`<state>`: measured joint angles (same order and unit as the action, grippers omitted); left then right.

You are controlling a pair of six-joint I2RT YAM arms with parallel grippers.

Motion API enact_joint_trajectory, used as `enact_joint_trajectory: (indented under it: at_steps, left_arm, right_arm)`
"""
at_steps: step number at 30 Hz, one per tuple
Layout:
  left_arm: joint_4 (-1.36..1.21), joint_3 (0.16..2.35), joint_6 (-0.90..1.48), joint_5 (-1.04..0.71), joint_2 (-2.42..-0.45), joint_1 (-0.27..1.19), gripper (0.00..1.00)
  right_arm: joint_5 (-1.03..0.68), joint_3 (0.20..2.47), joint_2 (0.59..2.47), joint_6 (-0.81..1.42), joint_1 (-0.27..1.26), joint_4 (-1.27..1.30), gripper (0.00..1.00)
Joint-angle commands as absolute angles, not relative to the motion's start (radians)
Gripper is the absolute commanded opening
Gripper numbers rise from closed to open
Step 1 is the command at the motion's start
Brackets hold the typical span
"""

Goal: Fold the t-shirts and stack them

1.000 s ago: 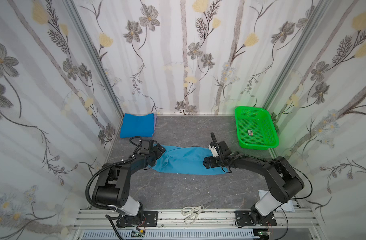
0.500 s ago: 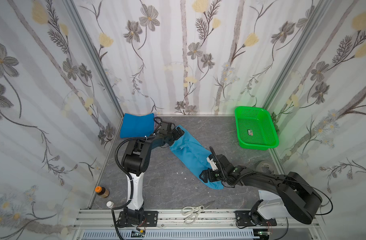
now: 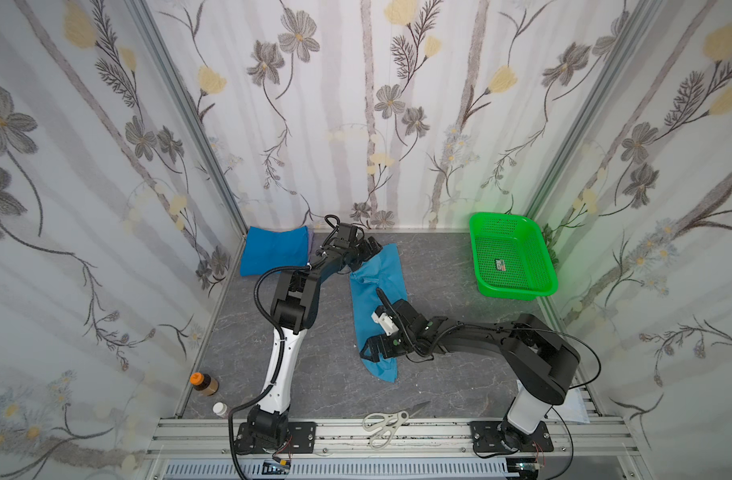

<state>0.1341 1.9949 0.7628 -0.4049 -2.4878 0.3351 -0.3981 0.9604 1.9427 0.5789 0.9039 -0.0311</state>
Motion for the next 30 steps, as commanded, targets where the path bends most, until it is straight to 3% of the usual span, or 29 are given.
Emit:
enact_joint_trajectory:
  at_steps: [1, 7, 16, 24, 30]
  left_arm:
    - [0.281, 2.114, 0.747, -0.414, -2.564, 0.331, 1.00]
    - [0.351, 2.339, 0.742, -0.464, -2.649, 0.323, 1.00]
    - [0.244, 2.156, 0.693, -0.584, -2.385, 0.280, 1.00]
    - [0.233, 1.630, 0.642, -0.525, -1.975, 0.265, 1.00]
    - [0.138, 1.055, 0.706, -0.421, -1.594, 0.344, 1.00]
  right_arm:
    - [-0.411, 1.011, 1.999, 0.556, 0.904, -0.089, 1.00]
    - [-0.393, 0.991, 1.922, 0.552, 0.896, -0.129, 1.00]
    - [-0.375, 0.863, 1.603, 0.532, 0.843, -0.241, 1.00]
    - [-0.372, 0.885, 1.626, 0.431, 0.652, -0.258, 1.00]
    - [-0.381, 0.959, 1.723, 0.348, 0.600, -0.233, 1.00]
